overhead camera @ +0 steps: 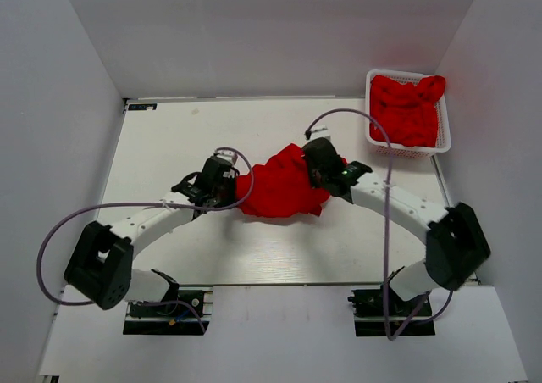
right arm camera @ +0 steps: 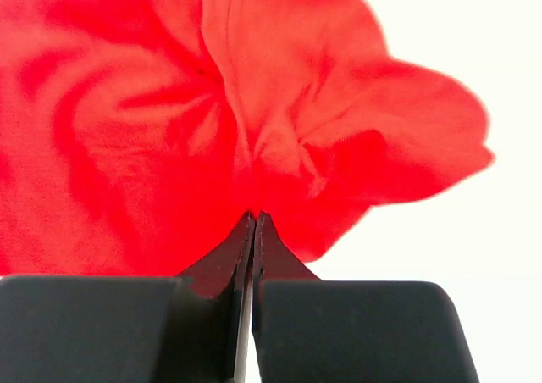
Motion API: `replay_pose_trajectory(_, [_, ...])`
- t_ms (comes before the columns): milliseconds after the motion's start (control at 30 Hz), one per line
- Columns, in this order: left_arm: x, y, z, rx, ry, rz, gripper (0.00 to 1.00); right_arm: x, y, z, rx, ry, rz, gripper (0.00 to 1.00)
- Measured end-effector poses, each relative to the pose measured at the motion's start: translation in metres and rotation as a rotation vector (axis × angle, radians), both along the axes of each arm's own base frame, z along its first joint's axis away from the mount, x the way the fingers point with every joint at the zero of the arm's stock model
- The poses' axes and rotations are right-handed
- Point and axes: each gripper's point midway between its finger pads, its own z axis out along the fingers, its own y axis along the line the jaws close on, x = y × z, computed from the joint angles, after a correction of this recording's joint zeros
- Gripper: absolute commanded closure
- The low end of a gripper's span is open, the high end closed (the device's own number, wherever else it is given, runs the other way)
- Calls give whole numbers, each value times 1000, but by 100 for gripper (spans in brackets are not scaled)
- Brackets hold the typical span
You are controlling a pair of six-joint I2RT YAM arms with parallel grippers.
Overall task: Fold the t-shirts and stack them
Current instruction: Flatten out the tshirt
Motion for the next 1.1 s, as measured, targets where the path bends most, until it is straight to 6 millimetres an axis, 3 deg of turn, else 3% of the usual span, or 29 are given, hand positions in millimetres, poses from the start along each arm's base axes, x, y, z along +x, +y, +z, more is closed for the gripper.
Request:
replay_pose_trajectory(67, [6, 3, 24, -8, -61, 21, 100, 2, -9, 33, 37, -86, -36, 100])
replay_pose_trajectory(133, [19, 4, 62, -28, -155, 49, 100, 4, -20, 69, 79, -185, -85, 100])
replay_pose_trajectory(300, [42, 13, 181, -103, -444, 110, 100, -1, -63, 144, 146, -397, -235, 100])
replay_pose_trajectory(467, [43, 37, 293, -138, -695, 184, 100, -11, -108, 223, 197, -589, -390, 100])
replay_pose_trajectory(667, [13, 67, 394, -177, -923, 209, 100, -42, -143, 319, 314, -790, -423, 100])
replay_pose_trajectory(867, [-36, 85, 480, -251, -1127, 136, 100, -80, -148, 401, 471, -945, -260, 100])
replay_pose_trajectory(1100, [-91, 93, 538, -327, -1287, 7, 100, -129, -149, 471, 585, -1078, -47, 100])
